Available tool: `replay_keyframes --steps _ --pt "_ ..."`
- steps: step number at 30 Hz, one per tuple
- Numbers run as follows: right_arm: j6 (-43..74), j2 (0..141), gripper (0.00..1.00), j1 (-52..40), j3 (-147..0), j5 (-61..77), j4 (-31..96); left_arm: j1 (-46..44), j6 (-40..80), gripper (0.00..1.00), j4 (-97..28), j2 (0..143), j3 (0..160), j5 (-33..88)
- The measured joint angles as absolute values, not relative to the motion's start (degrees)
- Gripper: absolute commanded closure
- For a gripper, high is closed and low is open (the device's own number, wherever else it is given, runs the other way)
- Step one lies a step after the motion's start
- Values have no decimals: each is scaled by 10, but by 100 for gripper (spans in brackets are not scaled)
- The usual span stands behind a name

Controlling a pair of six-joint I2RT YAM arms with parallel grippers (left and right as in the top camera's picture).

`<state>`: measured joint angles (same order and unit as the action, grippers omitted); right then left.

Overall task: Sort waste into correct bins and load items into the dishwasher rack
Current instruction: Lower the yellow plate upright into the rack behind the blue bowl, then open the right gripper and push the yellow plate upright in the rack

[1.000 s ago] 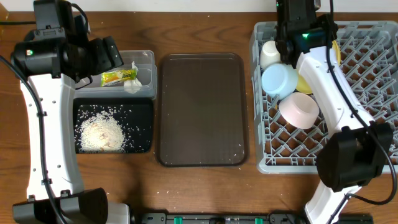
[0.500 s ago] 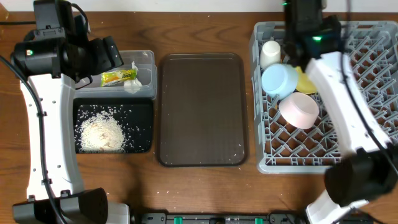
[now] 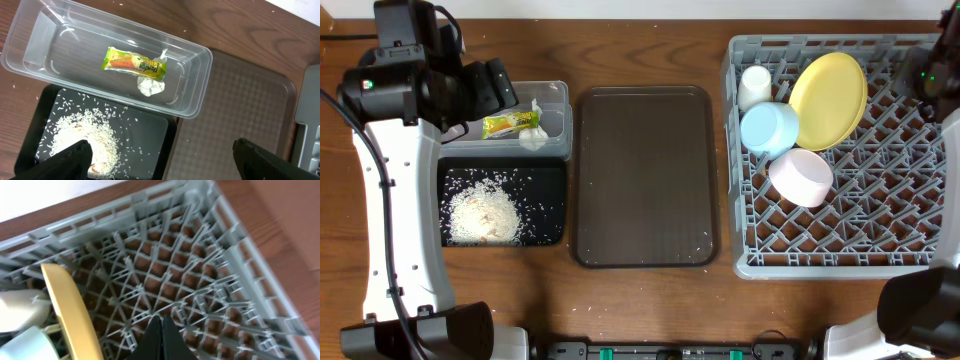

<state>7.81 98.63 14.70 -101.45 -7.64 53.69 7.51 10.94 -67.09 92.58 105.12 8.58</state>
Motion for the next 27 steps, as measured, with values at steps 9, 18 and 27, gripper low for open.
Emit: replay_keyframes --steps 9,18,27 --pt "91 1029 99 141 -1014 -8 568 75 109 7 -671 926 1051 86" --pt "87 1052 99 93 -1014 20 578 75 110 7 -671 926 1051 86" --pt "58 1051 98 46 -1014 14 581 75 109 7 -671 926 1051 86"
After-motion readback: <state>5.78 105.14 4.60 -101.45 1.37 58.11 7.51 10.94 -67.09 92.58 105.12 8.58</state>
